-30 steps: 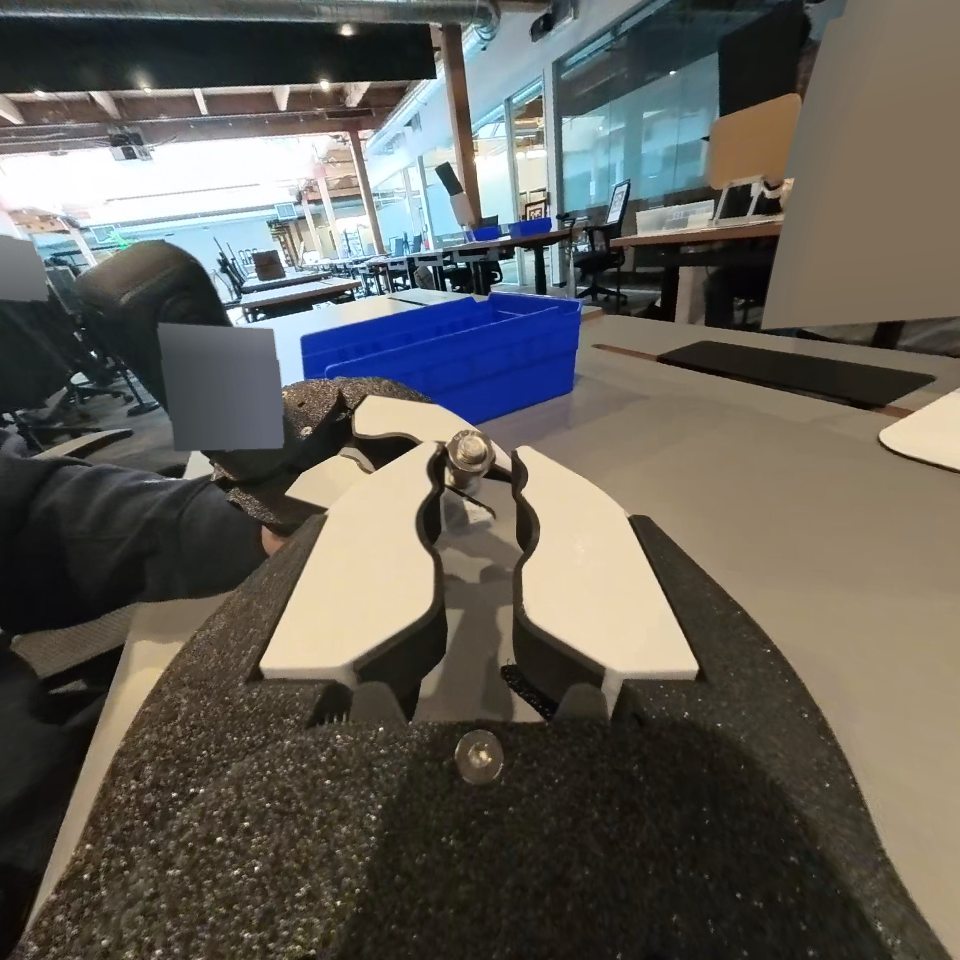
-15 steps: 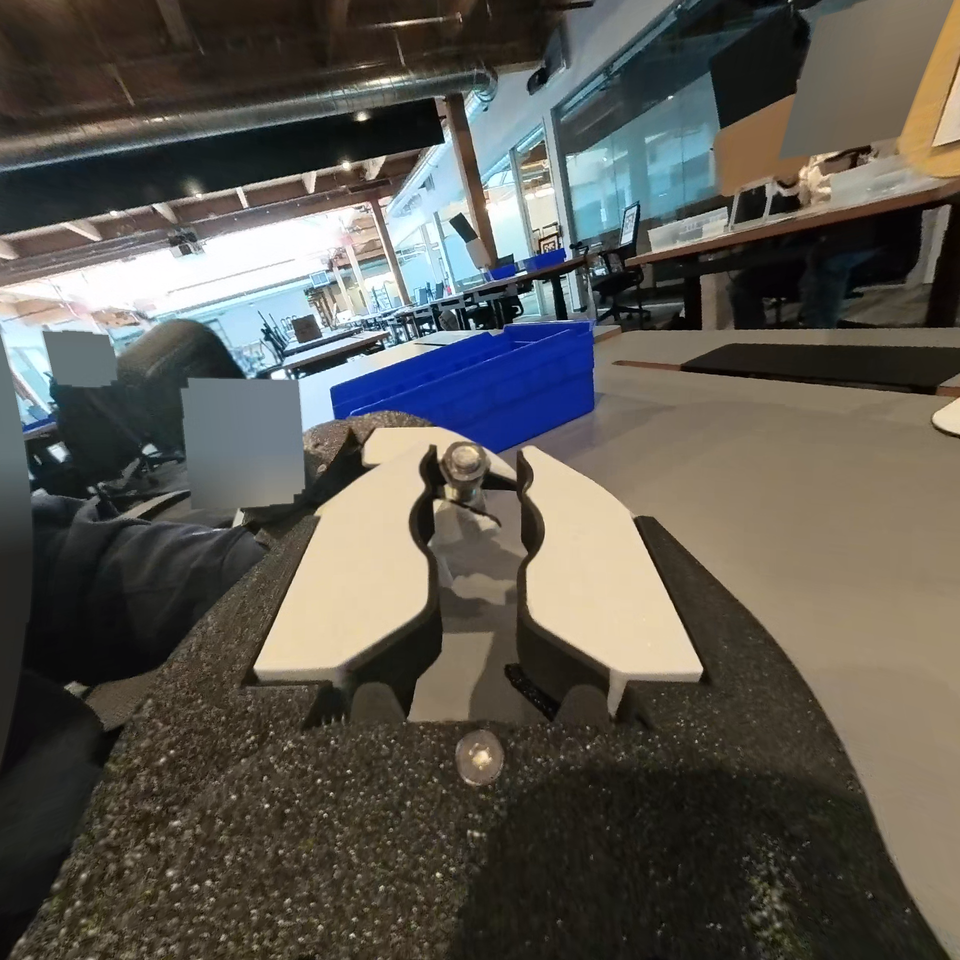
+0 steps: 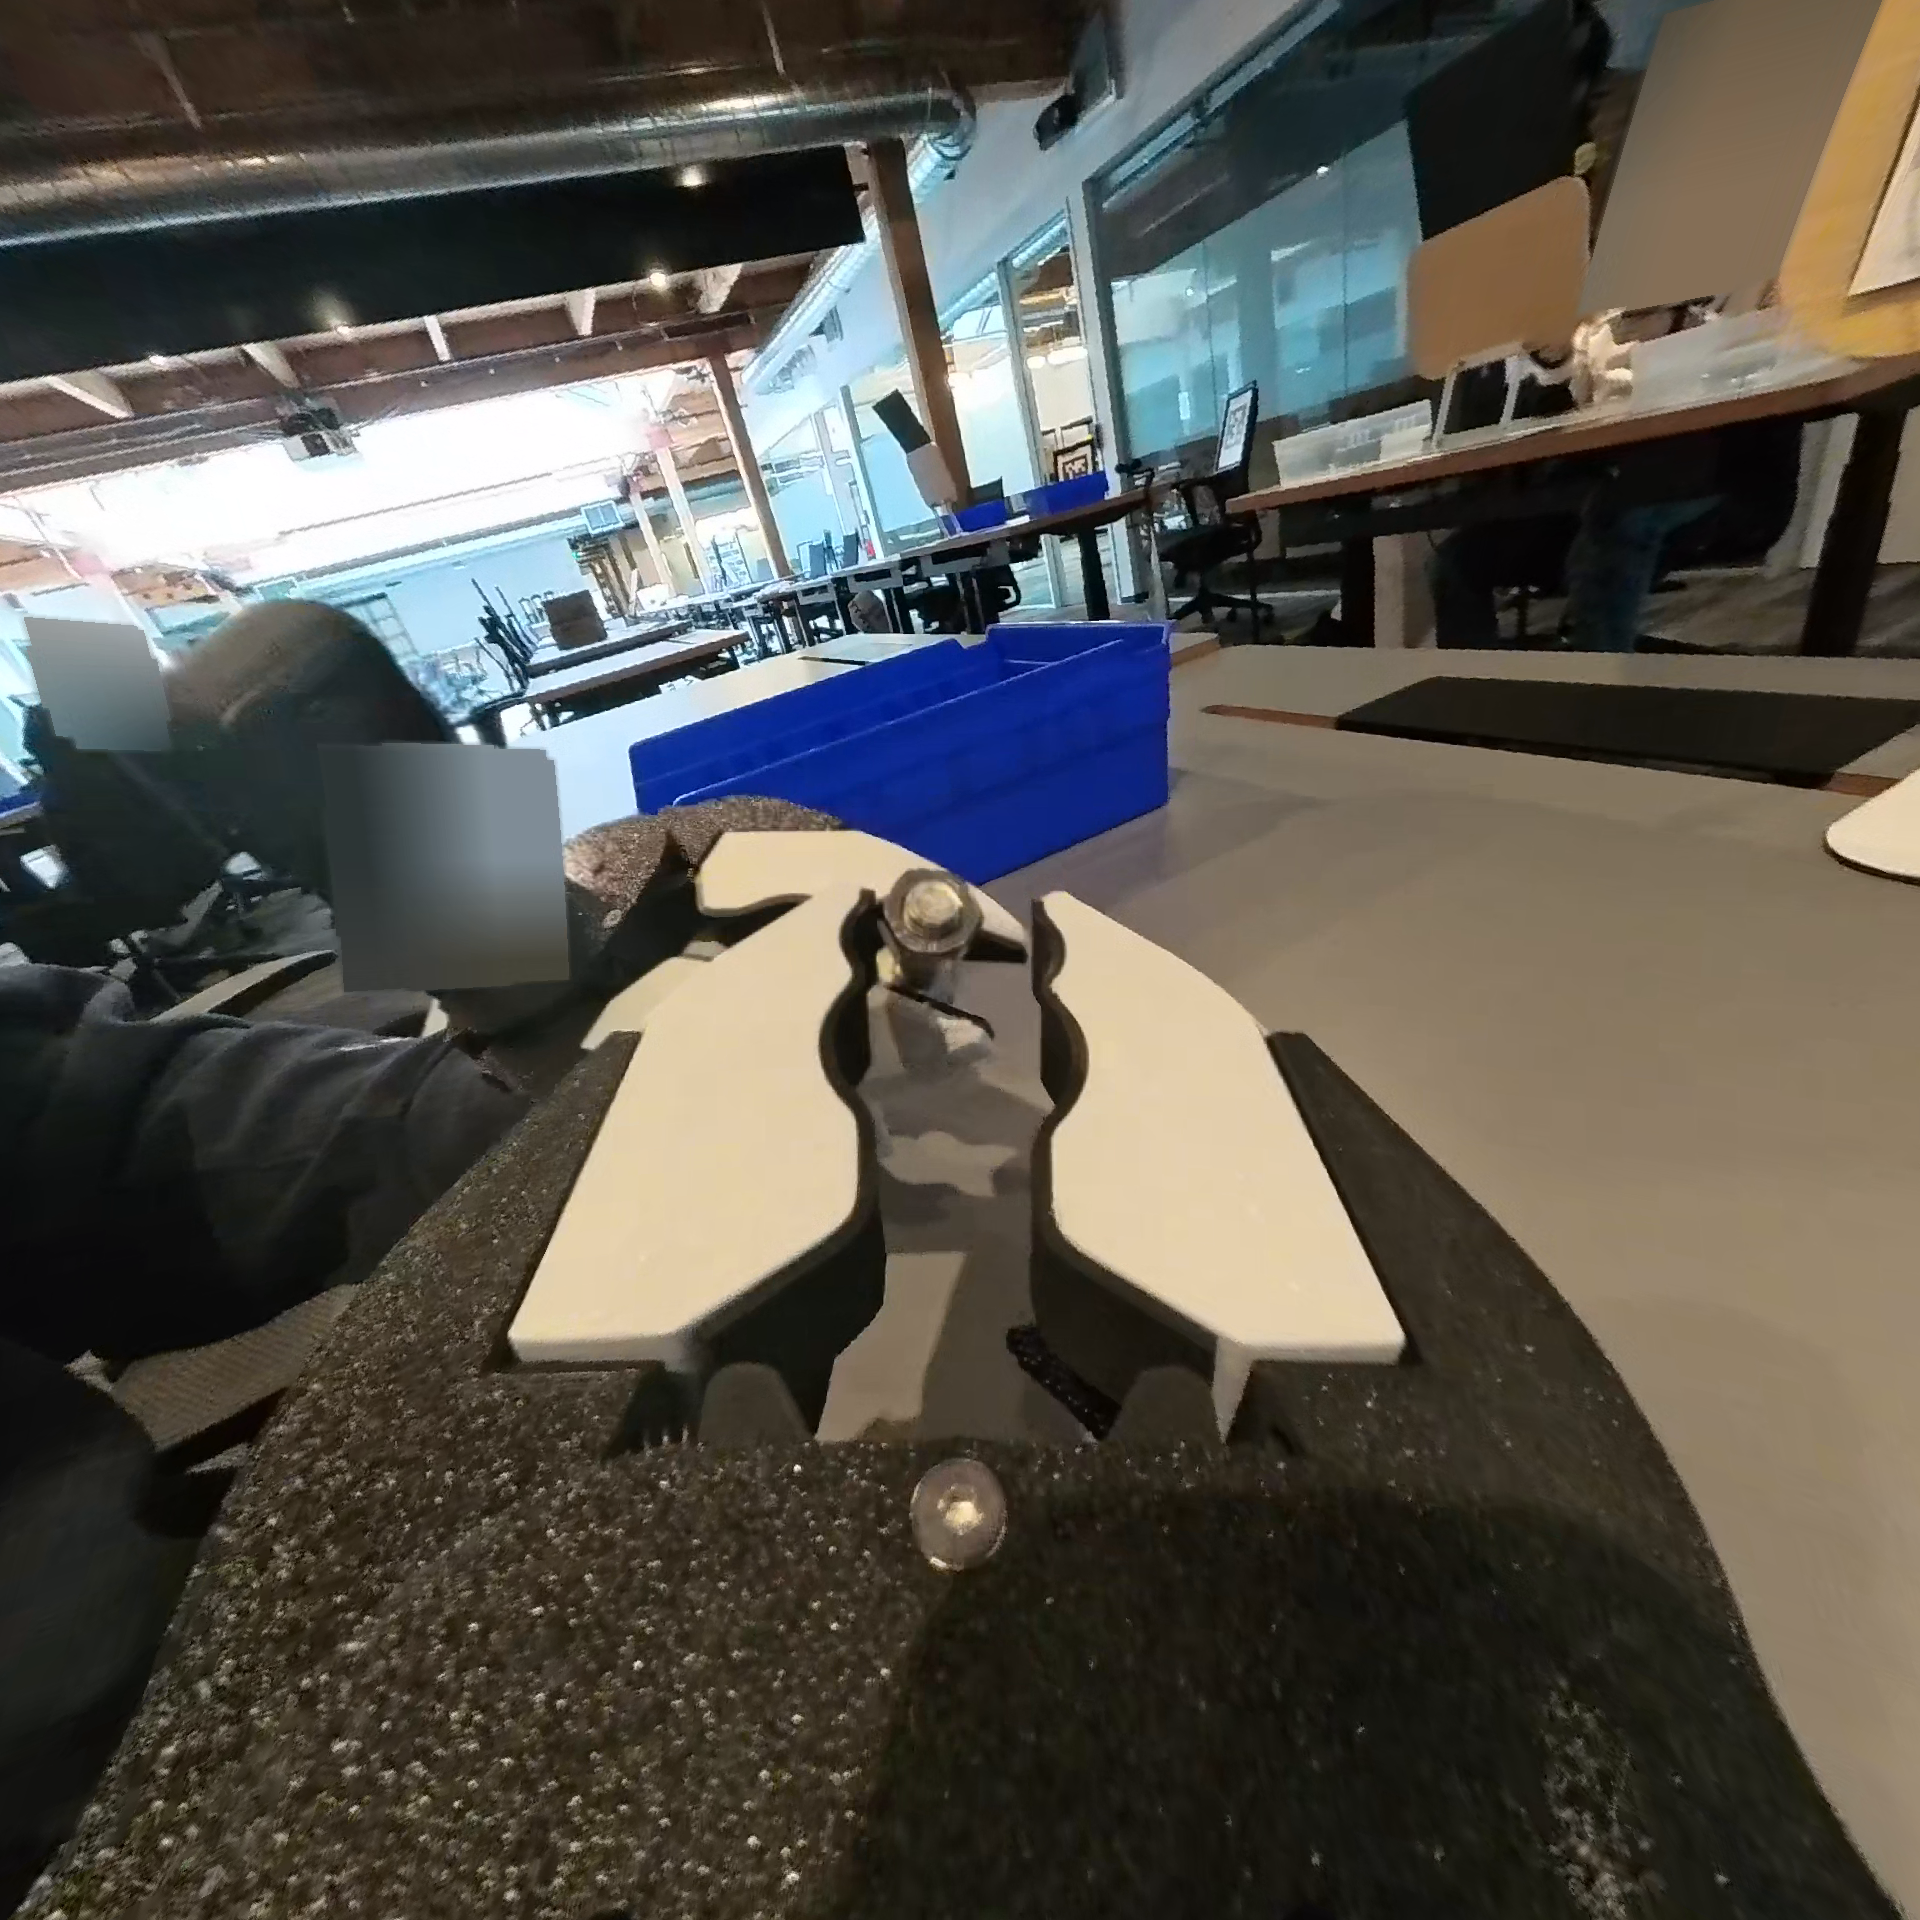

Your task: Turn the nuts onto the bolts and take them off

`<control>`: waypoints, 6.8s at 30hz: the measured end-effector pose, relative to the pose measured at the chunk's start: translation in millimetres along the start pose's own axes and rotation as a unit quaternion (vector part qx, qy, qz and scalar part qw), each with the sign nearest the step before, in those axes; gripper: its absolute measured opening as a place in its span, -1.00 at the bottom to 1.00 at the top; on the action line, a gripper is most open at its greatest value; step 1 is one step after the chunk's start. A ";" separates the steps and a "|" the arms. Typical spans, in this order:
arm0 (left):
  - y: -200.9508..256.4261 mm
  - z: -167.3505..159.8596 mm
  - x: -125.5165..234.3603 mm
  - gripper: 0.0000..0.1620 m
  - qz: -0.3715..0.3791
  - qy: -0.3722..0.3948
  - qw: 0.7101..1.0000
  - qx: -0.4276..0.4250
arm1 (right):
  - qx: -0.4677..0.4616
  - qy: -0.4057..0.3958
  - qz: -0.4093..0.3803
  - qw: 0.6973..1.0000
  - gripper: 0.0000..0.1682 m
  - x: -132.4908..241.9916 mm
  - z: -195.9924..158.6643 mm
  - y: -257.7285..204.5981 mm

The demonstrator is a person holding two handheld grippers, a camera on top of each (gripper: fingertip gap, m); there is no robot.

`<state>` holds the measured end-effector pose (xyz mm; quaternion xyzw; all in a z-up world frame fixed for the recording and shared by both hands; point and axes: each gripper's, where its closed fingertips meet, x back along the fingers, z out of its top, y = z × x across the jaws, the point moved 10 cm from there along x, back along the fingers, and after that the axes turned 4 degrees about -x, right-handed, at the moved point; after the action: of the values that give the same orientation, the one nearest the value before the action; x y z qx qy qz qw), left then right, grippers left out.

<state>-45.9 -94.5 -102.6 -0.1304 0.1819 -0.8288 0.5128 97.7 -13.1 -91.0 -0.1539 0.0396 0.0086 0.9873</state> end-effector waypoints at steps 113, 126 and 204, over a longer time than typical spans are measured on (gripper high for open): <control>-8.5 0.1 6.9 -0.79 0.022 0.014 1.000 0.008 | -0.046 -0.012 -0.011 0.999 -0.68 -0.2 -5.3 11.7; 6.9 3.3 1.7 -0.79 -0.007 0.002 0.998 -0.057 | -0.051 0.020 0.033 0.998 -0.58 1.2 -1.8 7.0; -2.3 -0.1 16.3 -0.79 -0.197 0.028 0.979 -0.052 | 0.166 -0.100 0.131 0.972 -0.78 4.2 -2.8 -14.1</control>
<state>-55.0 -108.2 -101.2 -0.1668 0.2099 -0.9064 0.3266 102.1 -27.3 -89.8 0.0203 -0.0381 0.1466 0.9883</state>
